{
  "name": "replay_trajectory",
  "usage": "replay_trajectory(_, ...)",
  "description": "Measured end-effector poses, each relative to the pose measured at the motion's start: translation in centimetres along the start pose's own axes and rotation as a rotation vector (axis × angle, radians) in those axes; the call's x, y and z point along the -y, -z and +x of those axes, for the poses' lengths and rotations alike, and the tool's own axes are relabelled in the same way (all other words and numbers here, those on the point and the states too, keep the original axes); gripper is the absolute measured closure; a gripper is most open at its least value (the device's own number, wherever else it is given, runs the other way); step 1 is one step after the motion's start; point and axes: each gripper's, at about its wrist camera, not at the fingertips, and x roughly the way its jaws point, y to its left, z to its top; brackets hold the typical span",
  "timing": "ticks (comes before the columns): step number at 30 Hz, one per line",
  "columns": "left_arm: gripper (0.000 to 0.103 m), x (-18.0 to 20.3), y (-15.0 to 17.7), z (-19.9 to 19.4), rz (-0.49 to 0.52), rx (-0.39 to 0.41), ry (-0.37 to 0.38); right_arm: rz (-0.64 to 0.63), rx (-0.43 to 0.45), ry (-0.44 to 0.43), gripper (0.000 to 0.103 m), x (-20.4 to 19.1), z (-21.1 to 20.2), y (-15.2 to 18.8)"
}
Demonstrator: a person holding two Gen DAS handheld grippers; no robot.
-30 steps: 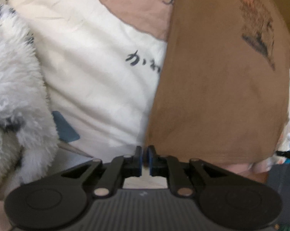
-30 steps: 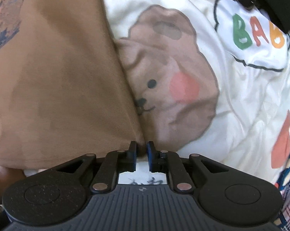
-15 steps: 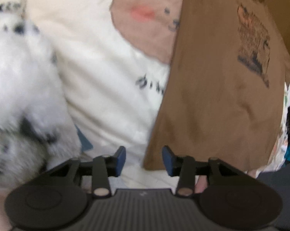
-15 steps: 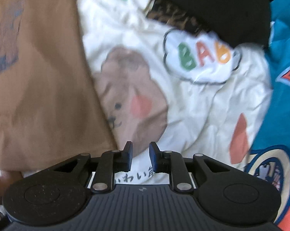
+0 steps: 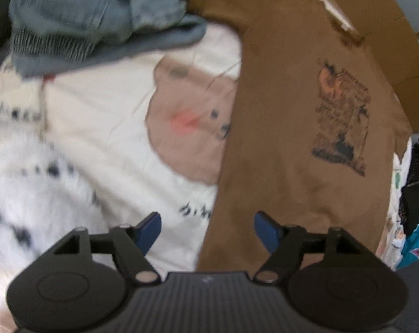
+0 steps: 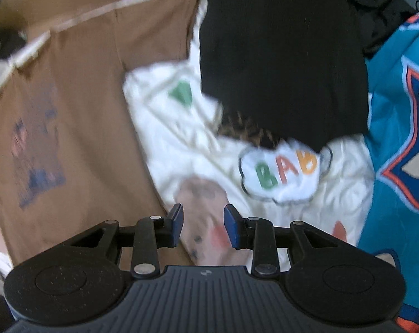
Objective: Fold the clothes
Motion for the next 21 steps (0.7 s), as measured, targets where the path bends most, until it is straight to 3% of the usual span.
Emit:
replay_trajectory(9, 0.021, 3.2, -4.8, -2.5, 0.046, 0.071, -0.016, 0.076, 0.120, -0.099, 0.056, -1.8, -4.9, -3.4)
replay_trajectory(15, 0.019, 6.4, -7.3, -2.4, 0.098, 0.093, -0.005, 0.027, 0.187, -0.093, 0.034, -4.0, -7.7, -5.0)
replay_trajectory(21, 0.019, 10.9, -10.0, -3.5, 0.159, 0.111, 0.038, -0.050, 0.236, -0.114, 0.030, -6.5, -9.2, -5.8)
